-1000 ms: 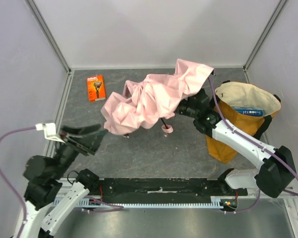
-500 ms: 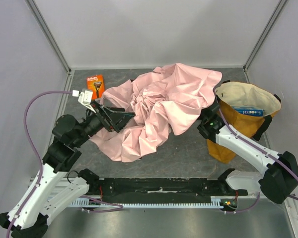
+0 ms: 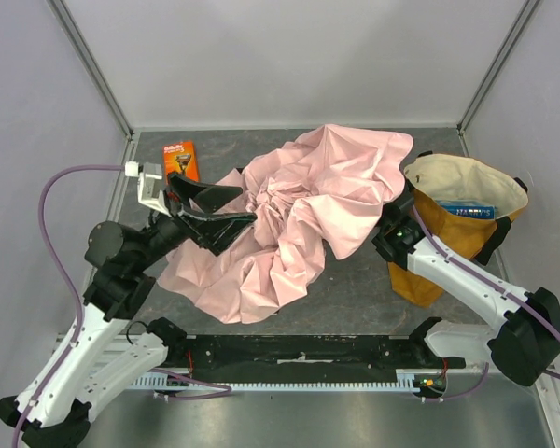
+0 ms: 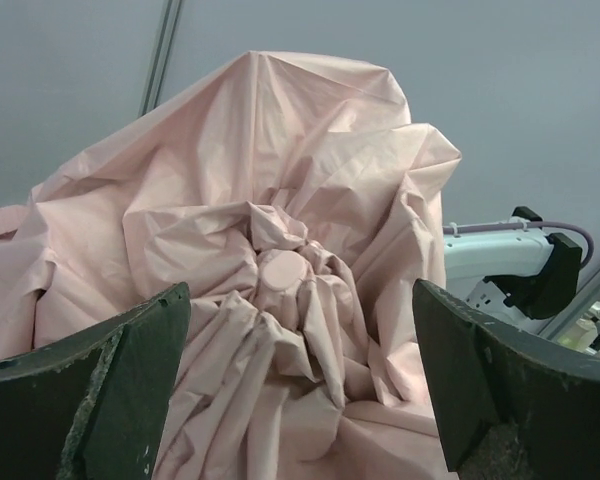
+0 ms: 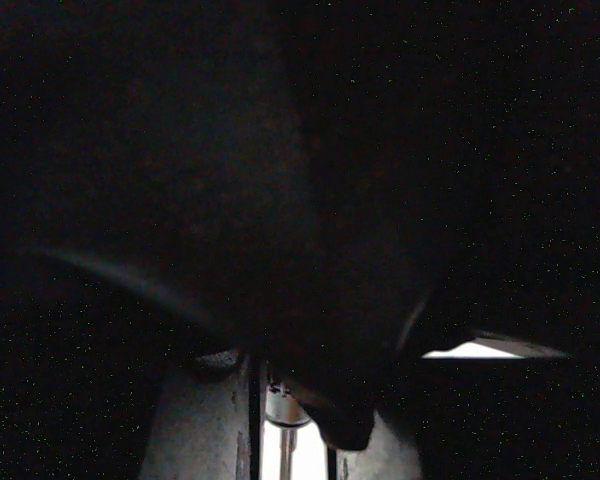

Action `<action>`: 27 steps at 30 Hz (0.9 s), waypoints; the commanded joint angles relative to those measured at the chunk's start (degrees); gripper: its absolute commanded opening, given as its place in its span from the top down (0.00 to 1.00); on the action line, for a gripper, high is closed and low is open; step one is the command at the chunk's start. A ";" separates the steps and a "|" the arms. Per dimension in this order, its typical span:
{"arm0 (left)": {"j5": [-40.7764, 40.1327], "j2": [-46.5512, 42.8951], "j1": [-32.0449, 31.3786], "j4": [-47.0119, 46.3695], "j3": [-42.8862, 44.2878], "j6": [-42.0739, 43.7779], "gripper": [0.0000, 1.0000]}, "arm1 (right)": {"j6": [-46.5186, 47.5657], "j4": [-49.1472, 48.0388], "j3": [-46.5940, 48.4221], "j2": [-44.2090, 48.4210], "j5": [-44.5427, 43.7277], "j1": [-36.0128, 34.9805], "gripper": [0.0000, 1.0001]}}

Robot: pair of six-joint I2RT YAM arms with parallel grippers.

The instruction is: Put away the umbrella

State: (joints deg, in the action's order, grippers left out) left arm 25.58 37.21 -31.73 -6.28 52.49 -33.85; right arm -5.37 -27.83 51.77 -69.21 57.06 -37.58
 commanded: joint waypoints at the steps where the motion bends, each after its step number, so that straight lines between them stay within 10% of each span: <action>1: 1.13 4.79 0.08 -6.18 -0.10 -1.57 0.04 | -2.36 -6.61 2.11 0.39 1.04 0.14 1.00; 14: 10.45 16.57 -1.76 -23.95 -0.19 -4.91 0.04 | -7.20 -11.72 2.90 -1.72 1.39 -0.47 1.00; 17: 8.70 17.19 -1.67 -23.34 -0.11 -5.35 0.19 | -5.89 -9.36 3.60 -1.81 2.44 -0.91 1.00; 22: 8.78 16.84 -1.67 -24.13 0.42 -4.83 0.75 | -2.81 -2.85 2.73 -1.37 0.08 -1.44 0.99; 24: 7.65 15.97 -1.67 -23.08 0.16 -3.25 0.95 | -3.33 0.31 1.94 -1.37 -1.59 -1.44 0.79; 27: 2.56 13.51 -1.59 -18.61 0.07 0.87 0.98 | -7.02 4.79 -2.79 1.17 -13.24 -1.44 0.12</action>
State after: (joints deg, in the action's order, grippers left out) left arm 33.91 54.02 -33.19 -25.96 51.33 -35.88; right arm -11.81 -27.79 51.96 -71.33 56.58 -38.65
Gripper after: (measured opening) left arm 0.294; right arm 0.479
